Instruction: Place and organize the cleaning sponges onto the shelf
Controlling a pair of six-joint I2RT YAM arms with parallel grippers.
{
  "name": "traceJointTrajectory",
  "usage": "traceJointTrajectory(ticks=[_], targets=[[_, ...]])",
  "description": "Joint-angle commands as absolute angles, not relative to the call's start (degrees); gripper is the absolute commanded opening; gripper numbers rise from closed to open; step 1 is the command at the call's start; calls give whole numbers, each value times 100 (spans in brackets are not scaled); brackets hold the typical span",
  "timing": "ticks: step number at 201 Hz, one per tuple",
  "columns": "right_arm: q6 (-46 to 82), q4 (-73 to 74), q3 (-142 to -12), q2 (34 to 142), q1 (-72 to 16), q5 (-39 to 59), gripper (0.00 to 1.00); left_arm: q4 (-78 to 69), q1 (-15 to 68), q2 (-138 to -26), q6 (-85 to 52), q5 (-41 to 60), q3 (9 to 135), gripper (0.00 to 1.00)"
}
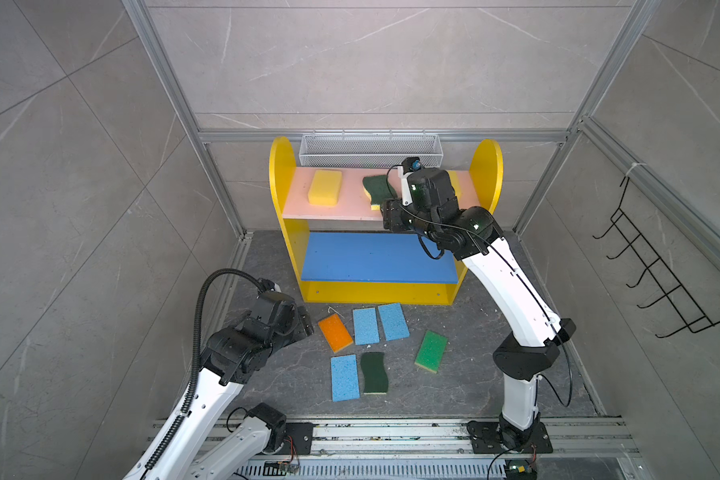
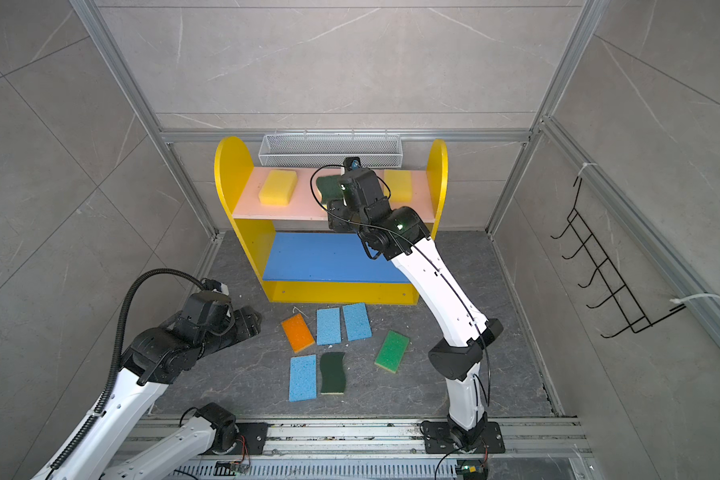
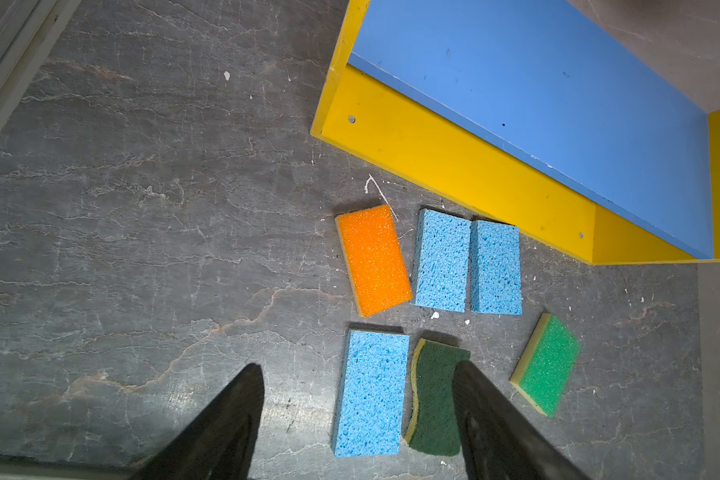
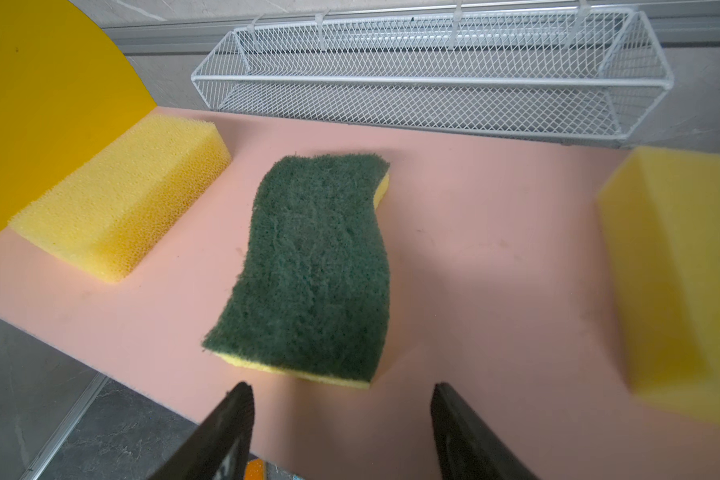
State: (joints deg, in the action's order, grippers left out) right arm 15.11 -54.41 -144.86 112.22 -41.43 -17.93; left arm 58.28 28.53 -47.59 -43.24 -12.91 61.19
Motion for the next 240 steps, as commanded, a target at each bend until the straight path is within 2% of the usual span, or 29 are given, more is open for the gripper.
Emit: traceJointTrajectory(ticks=[1,115,157,240], targets=[[1424,-5484,-14494,11337,-4126,-1688,69,5840,2821,-4719,-4259,-1340,6214,75],[1502,-5511,-14782,11748,-4130,-1503,67,5860,2820,-4733,-4254,-1350,6206,75],[1641,-5520,-14854,11877,-4130,-1494,62,5841,2821,-4724,-4245,-1345,6206,75],[1740,-5734,-15396,12220,-4134,-1702,62,5849,2821,-4718,-4228,-1338,6208,75]])
